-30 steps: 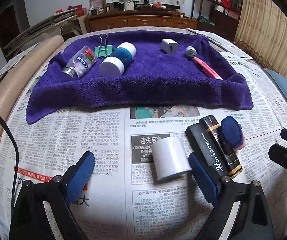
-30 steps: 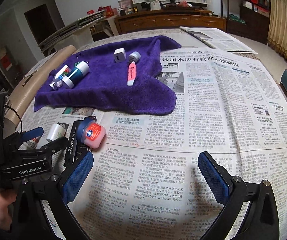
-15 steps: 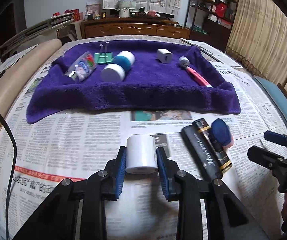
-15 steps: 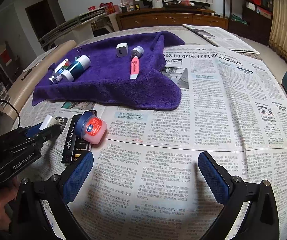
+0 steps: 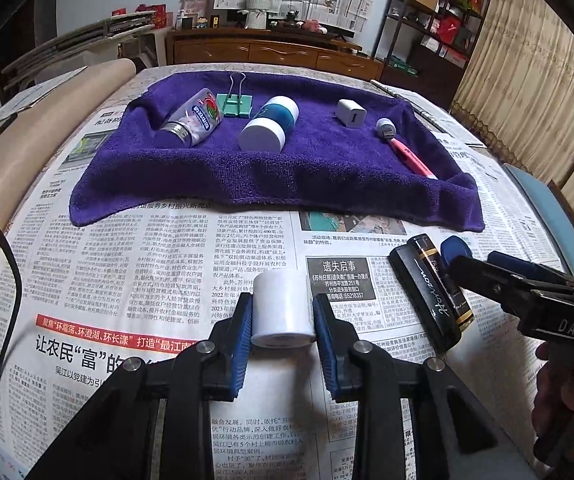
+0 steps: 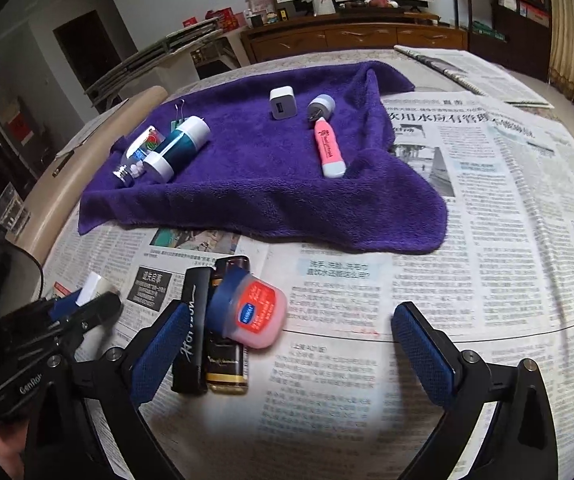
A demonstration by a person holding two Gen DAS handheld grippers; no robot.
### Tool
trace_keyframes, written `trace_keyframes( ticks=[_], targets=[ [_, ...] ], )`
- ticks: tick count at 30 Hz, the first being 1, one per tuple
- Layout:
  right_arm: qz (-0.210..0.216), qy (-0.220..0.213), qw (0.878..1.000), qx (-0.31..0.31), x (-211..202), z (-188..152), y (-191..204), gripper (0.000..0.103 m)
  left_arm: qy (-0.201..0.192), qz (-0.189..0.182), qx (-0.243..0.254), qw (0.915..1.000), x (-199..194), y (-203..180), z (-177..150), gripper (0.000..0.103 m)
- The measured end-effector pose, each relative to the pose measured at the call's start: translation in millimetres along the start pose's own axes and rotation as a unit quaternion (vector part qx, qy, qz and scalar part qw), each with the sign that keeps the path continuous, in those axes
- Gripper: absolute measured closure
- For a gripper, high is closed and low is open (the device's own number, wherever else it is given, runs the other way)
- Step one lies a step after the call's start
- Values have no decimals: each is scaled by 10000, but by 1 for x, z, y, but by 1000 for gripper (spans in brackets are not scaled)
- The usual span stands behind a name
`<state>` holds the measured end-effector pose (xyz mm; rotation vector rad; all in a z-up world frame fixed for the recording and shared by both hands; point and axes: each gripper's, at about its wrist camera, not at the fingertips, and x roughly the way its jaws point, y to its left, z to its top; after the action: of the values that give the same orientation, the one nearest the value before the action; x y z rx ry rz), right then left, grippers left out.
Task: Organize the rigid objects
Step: 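Grasp the white tape roll with the left tool while the right tool grasps the Vaseline tin, then carry the tape roll and Vaseline tin over the towel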
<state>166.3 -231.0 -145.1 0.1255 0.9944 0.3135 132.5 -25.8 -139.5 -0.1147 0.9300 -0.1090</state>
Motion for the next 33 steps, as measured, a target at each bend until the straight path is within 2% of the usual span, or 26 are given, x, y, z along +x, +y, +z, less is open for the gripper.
trace_keyframes(
  ticks=[3,5,9,11,12,14,17,25,33],
  targets=[
    [53,-64,10000,48,0,0,3,6,2,-45,-22,10000,1,1,0,74],
    [85,-116,9999,86,0,0,5,15,3,-74,-12,10000,0,1,0,74],
    [-133,-207,9996,-112,2,-2,15,24,0,-127,-27,9999,0,4,-1,74],
    [-257,-252,9991,-206,3,-3,17,38,3,-140,-23,9999,0,4,-1,74],
    [-331,-258,9987,-274,4,-3,19,40,7,-150,-17,9999,-1,4,-1,74],
    [-191,-263,9990,-291,3,-3,20,52,12,-164,-13,9999,-1,5,-1,74],
    [-27,-246,9994,-235,2,-4,19,61,12,-189,-19,9998,-1,5,0,74],
    [160,-246,9996,-61,-2,-6,11,61,20,-186,2,9998,-1,6,0,74],
    [86,-284,9995,-77,-12,-6,5,61,44,-171,-16,9998,-2,8,1,74]
  ],
)
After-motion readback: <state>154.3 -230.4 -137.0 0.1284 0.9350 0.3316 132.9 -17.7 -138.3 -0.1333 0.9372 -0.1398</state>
